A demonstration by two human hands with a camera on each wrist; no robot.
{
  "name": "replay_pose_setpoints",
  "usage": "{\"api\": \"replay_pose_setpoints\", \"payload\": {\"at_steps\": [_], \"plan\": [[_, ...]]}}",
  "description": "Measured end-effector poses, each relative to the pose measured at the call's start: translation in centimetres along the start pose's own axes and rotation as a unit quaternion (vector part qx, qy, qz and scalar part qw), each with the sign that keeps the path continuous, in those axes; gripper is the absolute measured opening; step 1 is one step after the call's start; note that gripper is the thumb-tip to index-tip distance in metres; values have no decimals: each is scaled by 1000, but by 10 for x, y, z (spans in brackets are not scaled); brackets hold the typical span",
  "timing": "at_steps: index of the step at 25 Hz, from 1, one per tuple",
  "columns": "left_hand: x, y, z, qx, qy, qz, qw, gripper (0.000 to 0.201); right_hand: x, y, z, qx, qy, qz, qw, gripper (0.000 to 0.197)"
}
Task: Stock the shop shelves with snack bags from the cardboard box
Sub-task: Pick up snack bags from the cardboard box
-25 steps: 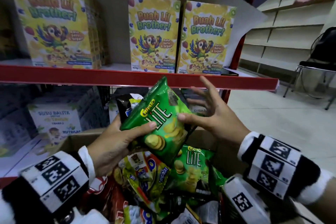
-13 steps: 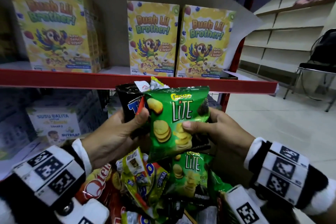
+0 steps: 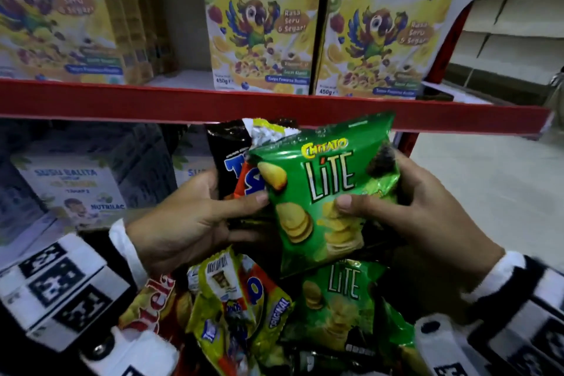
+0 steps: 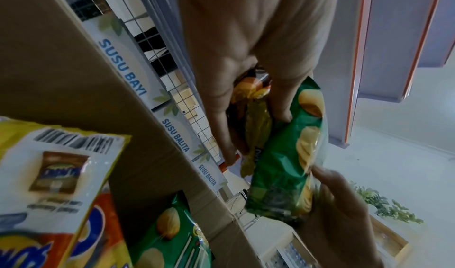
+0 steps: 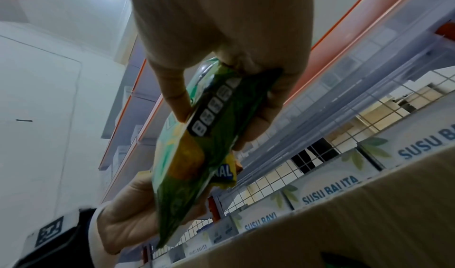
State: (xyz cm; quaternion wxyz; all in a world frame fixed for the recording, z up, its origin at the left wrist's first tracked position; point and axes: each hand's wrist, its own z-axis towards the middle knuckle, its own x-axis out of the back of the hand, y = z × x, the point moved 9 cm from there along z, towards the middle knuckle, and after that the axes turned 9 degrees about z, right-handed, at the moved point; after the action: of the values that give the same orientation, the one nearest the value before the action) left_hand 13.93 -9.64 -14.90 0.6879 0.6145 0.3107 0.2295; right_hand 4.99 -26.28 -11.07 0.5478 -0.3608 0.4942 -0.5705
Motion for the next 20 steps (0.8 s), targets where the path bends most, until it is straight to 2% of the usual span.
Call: {"api": "replay_pose_setpoints", "payload": {"at_steps": [3,6,11,15,20], "plan": [[4,11,15,5,9,7,1000,26,7,-9,14,11,23,-15,1000,45],[4,39,21,-3,29,23,999,31,2,-31,20,18,30,-43,998,46],[-4,102,16,3,57,14,998,43,-10,-86,27,-10,56,-55,997,49],[-20,199,5,12,77,-8,997,28,-28,-179,39,-32,59,-68,995,56],[-42,355,2,-18,73,-6,997,36,-55,-331,69,-11,59,-111,992,67]]}}
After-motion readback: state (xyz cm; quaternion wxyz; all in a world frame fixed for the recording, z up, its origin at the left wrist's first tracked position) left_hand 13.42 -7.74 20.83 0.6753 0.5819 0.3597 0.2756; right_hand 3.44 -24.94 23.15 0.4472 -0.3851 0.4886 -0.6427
